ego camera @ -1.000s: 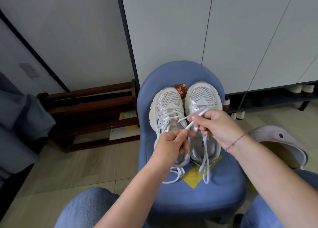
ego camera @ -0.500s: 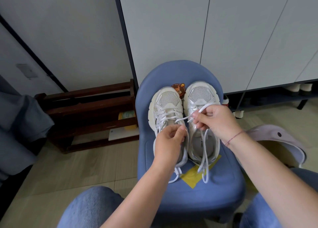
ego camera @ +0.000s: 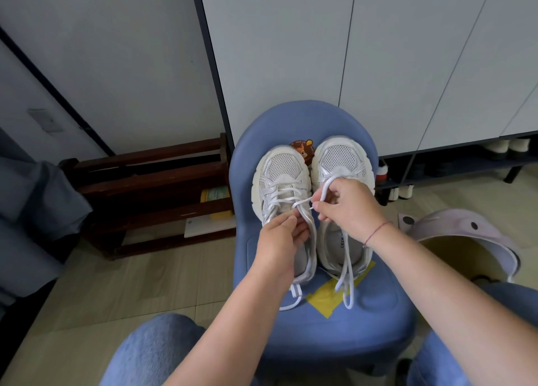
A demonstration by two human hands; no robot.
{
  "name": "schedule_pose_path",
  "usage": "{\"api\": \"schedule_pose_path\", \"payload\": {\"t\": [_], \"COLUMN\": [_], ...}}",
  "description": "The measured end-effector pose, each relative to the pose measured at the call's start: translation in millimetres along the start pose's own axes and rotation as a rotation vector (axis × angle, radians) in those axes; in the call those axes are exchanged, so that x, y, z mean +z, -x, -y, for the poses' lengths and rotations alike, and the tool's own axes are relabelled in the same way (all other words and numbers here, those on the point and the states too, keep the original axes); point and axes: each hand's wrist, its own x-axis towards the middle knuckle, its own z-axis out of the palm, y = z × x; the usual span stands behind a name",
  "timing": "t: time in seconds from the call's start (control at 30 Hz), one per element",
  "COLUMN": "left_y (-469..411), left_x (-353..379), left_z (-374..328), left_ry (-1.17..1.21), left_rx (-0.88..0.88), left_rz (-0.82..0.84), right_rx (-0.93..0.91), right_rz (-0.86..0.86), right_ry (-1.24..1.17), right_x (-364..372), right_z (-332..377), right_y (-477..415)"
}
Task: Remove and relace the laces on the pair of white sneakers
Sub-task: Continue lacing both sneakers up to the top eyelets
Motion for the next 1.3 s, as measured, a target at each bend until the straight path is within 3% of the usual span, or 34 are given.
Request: {"api": "schedule_pose_path", "payload": {"t": [0.2,0.43,0.63,0.9,1.03,1.3], "left_y": [0.3,1.3,-1.5,-7.2,-8.1,-1.9], "left_x": [-0.7,4.9,7.4,8.6,10.9,10.8], "left_z": [0.9,-3.4,-4.0,6.7,13.6,16.6], "left_ry": [-0.009,0.009,0.083,-0.049,-0.122,-0.241], "left_rx": [0.004,-0.047,-0.083,-0.006,0.087,0.14], "left_rz": [0.028,0.038,0.012,0.0,-0.098,-0.15], "right_rx": [-0.06,0.038,0.012,0.002,-0.014,0.14], "right_rz": [-0.048,-0.069,-0.058,0.11,0.138,0.069], "right_ry": [0.055,-0.002,0.204,0.121,0.063,-0.186], "right_x": [10.6,8.0,10.9,-3.1,-8.0,-0.6], "right_z": [2.1,-0.8,2.1,2.5,0.6,-8.5], "right_y": [-2.9,-8.5,-5.6,1.3,3.6,4.3]}}
